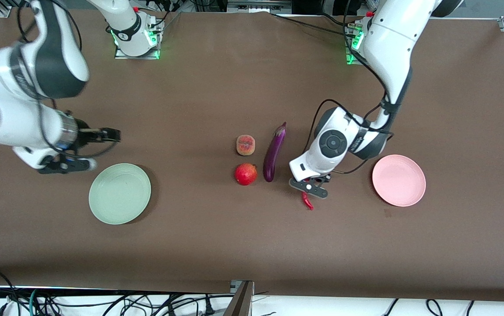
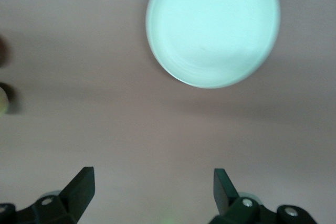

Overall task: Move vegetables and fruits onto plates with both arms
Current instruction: 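Carry the chili to the pink plate while the right gripper grasps the peach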

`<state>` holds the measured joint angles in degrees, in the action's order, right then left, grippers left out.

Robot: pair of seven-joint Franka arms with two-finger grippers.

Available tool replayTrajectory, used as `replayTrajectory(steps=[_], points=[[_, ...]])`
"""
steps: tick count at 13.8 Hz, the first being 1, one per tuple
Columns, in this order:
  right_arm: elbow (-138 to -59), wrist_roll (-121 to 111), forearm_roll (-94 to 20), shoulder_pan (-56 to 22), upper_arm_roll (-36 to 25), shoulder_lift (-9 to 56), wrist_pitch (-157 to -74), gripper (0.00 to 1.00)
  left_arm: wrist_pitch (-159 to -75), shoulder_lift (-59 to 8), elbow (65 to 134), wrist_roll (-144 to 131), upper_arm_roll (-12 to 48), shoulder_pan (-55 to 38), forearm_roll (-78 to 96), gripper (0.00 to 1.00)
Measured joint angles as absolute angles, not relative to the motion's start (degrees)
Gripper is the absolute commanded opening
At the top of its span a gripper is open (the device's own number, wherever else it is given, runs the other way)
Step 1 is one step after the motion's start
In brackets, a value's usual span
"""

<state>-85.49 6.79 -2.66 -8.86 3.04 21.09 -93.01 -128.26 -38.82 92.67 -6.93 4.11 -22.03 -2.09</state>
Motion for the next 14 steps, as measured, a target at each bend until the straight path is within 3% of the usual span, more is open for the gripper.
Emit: replayTrajectory(steps=[5,12,13,14], points=[[-85.46,24.16,-3.69,-18.71,3.23,27.85,-103.43,1.00,-112.28,-31.66,92.50,-6.21,2.13,-13.43,-11.31,0.00],[-85.46,46.64,-3.70,-31.89,3.26,34.54,-116.78,1.00,-115.29,-35.57,95.31,1.38,1.77,-1.68,-20.13,0.02],[-85.46,48.59,-3.70,-32.99,3.25,35.53,-118.65,1.00,-116.71,-35.94,96.22,1.47,1.90,-1.63,-20.13,0.18],[-85.47,50.38,-3.70,-34.12,3.26,36.55,-120.57,1.00,-119.02,-36.06,97.78,1.41,2.15,-1.68,-20.13,0.78]])
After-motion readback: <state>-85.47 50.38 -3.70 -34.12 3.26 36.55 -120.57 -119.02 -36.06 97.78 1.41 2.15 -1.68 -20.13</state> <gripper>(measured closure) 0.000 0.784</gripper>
